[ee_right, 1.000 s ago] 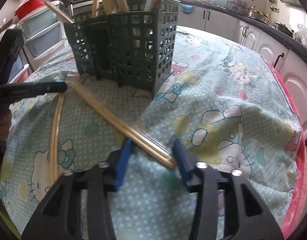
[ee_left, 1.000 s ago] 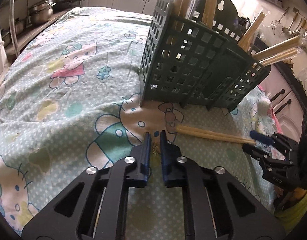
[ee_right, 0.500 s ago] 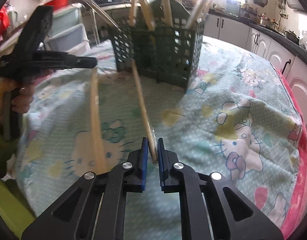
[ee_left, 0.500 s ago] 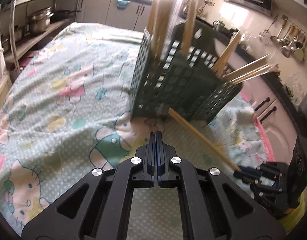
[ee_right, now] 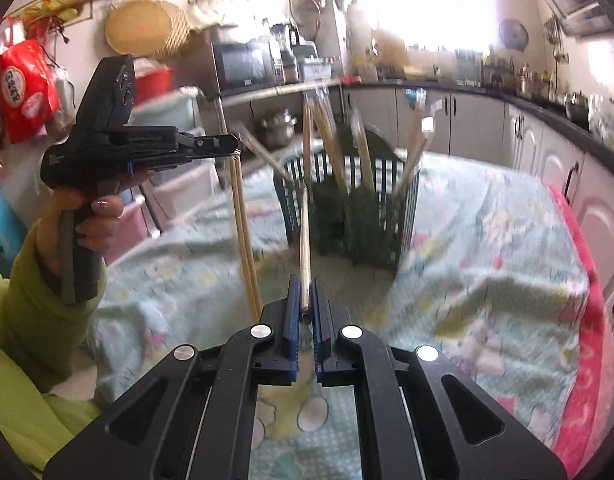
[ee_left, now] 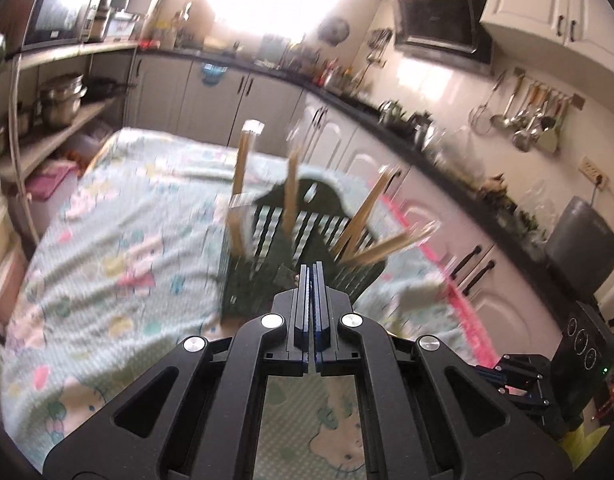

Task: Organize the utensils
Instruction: 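Lift the chopstick with the left tool and lower it into the caddy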

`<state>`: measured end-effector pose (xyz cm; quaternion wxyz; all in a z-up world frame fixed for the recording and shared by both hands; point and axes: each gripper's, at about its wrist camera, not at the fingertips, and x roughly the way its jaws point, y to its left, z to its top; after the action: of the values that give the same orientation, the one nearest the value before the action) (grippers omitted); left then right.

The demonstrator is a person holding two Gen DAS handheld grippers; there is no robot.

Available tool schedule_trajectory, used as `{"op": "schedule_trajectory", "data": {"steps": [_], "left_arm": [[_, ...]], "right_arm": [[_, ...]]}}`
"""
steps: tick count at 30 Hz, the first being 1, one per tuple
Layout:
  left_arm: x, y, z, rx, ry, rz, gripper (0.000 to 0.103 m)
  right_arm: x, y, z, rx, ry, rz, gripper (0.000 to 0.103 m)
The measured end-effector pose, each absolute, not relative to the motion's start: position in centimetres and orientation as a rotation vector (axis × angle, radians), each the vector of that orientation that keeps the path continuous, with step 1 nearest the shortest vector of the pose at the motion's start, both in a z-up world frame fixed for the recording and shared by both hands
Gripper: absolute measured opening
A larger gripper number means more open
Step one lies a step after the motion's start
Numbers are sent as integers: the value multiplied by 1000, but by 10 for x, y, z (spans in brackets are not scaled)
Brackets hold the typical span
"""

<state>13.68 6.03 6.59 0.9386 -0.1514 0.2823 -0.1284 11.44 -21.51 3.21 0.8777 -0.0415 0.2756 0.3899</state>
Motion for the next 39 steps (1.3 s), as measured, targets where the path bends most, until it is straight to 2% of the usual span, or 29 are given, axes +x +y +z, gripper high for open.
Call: {"op": "schedule_trajectory", "data": {"steps": [8, 19, 39], "left_arm": [[131, 54, 128, -273, 427, -281, 0], [141, 49, 184, -254, 302, -280, 0], [194, 53, 216, -250, 233, -196, 0]], "right_arm": [[117, -216, 80, -115, 457, 781, 6], [142, -218, 114, -186, 445, 741, 6], [198, -182, 127, -392, 716, 814, 6]]}}
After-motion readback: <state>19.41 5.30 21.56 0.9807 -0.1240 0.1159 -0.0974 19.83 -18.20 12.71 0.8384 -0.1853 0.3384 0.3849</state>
